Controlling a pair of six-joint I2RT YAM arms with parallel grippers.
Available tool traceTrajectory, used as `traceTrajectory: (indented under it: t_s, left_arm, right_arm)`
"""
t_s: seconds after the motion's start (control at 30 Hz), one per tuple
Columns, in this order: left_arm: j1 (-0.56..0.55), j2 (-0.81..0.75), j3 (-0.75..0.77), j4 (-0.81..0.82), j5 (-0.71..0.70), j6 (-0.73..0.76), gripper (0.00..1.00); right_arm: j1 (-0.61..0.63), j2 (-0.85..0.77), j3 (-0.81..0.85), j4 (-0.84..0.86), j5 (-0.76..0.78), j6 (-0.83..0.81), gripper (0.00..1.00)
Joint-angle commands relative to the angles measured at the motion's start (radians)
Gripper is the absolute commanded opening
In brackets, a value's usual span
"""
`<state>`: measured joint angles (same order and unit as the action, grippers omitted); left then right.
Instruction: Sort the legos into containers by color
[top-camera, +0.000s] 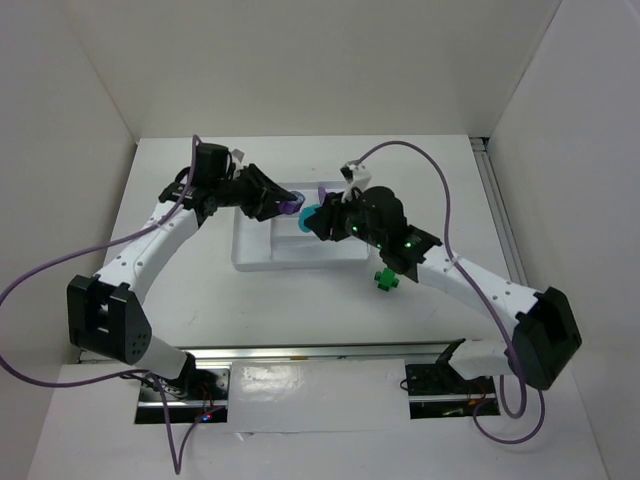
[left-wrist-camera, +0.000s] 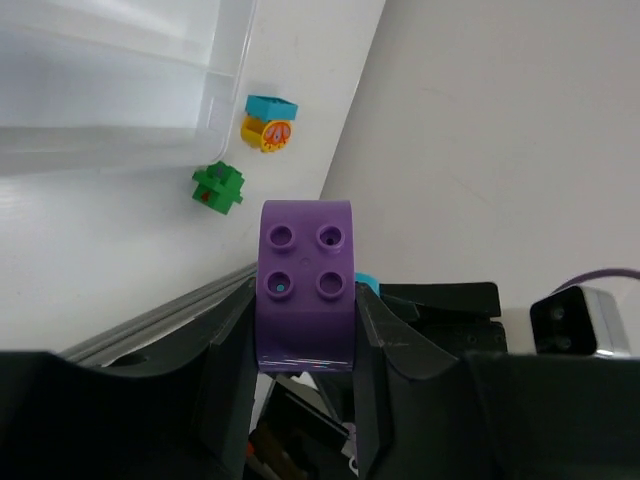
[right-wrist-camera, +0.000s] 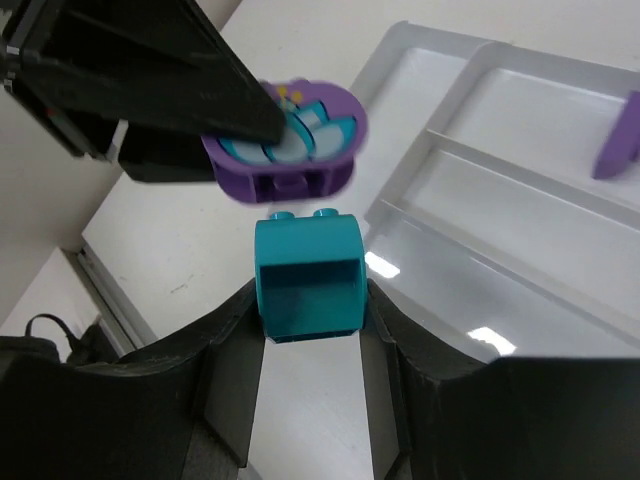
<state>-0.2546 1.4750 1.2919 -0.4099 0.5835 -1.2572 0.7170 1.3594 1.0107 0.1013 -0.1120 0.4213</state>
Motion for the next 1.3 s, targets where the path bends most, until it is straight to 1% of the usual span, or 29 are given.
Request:
traceTrajectory:
  t_s: [0.0, 0.07, 0.1, 0.13, 0.17, 0.2, 0.23, 0.27, 0.3, 0.33, 0.37, 0.4, 0.43, 0.57, 0.6, 0.67, 0.7, 0.73, 0.8, 0.83, 0.9, 0.93, 0.97, 1.03, 1.1, 1.2, 1.27]
  left_arm:
    - [0.029, 0.03, 0.015, 0.059, -0.014, 0.01, 0.0]
    - [0.029, 0.079, 0.027, 0.071, -0.025, 0.021, 0.0]
    - [0.029, 0.099, 0.044, 0.071, -0.036, 0.03, 0.0]
    - [0.029, 0.125, 0.079, 0.071, -0.046, 0.048, 0.0]
    - [0.029, 0.154, 0.107, 0.048, -0.086, 0.061, 0.0]
    - [0.029, 0.224, 0.139, 0.025, -0.111, 0.074, 0.0]
    - [0.029, 0.266, 0.223, -0.002, -0.132, 0.091, 0.0]
    - [0.029, 0.31, 0.275, -0.038, -0.183, 0.125, 0.0]
    - [0.02, 0.402, 0.329, -0.112, -0.212, 0.139, 0.0]
    - [0.006, 0.442, 0.421, -0.141, -0.24, 0.148, 0.0]
    - [0.006, 0.476, 0.452, -0.153, -0.257, 0.148, 0.0]
    - [0.006, 0.504, 0.47, -0.144, -0.257, 0.148, 0.0]
    - [-0.006, 0.527, 0.483, -0.101, -0.266, 0.148, 0.0]
    - [-0.015, 0.648, 0.593, -0.092, -0.287, 0.148, 0.0]
    - [-0.015, 0.698, 0.612, -0.092, -0.278, 0.157, 0.0]
    - [-0.015, 0.751, 0.647, -0.073, -0.243, 0.195, 0.0]
    - [-0.015, 0.789, 0.679, -0.073, -0.232, 0.196, 0.02]
    - [-0.015, 0.801, 0.679, -0.073, -0.232, 0.205, 0.07]
    - [-0.015, 0.811, 0.701, -0.06, -0.232, 0.205, 0.26]
    - [-0.015, 0.824, 0.701, -0.06, -0.232, 0.217, 0.43]
    - [-0.015, 0.824, 0.692, -0.06, -0.221, 0.217, 0.6]
    - [-0.015, 0.815, 0.681, -0.06, -0.221, 0.226, 0.84]
    - [-0.015, 0.806, 0.67, -0.06, -0.234, 0.226, 0.9]
    - [-0.015, 0.759, 0.627, -0.06, -0.244, 0.235, 0.97]
    - [-0.024, 0.728, 0.615, -0.049, -0.267, 0.248, 1.0]
    - [-0.025, 0.664, 0.615, -0.061, -0.267, 0.272, 1.0]
    - [-0.035, 0.599, 0.615, -0.092, -0.283, 0.311, 1.0]
  right_arm:
    - [-0.039, -0.138, -0.072, -0.058, 0.074, -0.03, 0.0]
    - [-0.048, -0.184, -0.084, -0.127, 0.074, -0.03, 0.0]
    - [-0.048, -0.198, -0.096, -0.153, 0.11, -0.039, 0.0]
    - [-0.048, -0.221, -0.096, -0.217, 0.132, -0.039, 0.0]
    - [-0.048, -0.232, -0.096, -0.25, 0.156, -0.039, 0.0]
    - [-0.048, -0.243, -0.096, -0.277, 0.202, -0.039, 0.0]
    - [-0.057, -0.267, -0.096, -0.323, 0.23, -0.039, 0.0]
    - [-0.057, -0.278, -0.106, -0.346, 0.259, -0.039, 0.0]
    - [-0.057, -0.287, -0.106, -0.369, 0.311, -0.039, 0.0]
    - [-0.057, -0.298, -0.106, -0.388, 0.333, -0.039, 0.0]
    - [-0.068, -0.298, -0.106, -0.425, 0.354, -0.039, 0.0]
    - [-0.068, -0.307, -0.094, -0.44, 0.385, -0.039, 0.0]
    - [-0.068, -0.307, -0.093, -0.452, 0.396, -0.039, 0.0]
    - [-0.077, -0.318, -0.054, -0.521, 0.417, -0.039, 0.0]
    - [-0.077, -0.318, -0.044, -0.531, 0.428, -0.039, 0.0]
    - [-0.087, -0.318, -0.044, -0.54, 0.439, -0.039, 0.0]
    - [-0.087, -0.318, -0.035, -0.551, 0.439, -0.048, 0.0]
    - [-0.087, -0.318, -0.035, -0.551, 0.439, -0.049, 0.0]
    - [-0.087, -0.307, -0.035, -0.561, 0.439, -0.049, 0.0]
    - [-0.087, -0.307, -0.026, -0.561, 0.439, -0.049, 0.0]
    - [-0.096, -0.298, -0.026, -0.561, 0.439, -0.049, 0.0]
    - [-0.096, -0.298, -0.026, -0.552, 0.428, -0.049, 0.0]
    - [-0.096, -0.289, -0.026, -0.537, 0.428, -0.049, 0.0]
    - [-0.096, -0.277, -0.035, -0.51, 0.419, -0.049, 0.0]
    - [-0.096, -0.26, -0.035, -0.485, 0.378, -0.049, 0.0]
    - [-0.096, -0.188, -0.023, -0.449, 0.325, -0.049, 0.0]
    - [-0.096, -0.079, 0.035, -0.437, 0.311, -0.059, 0.0]
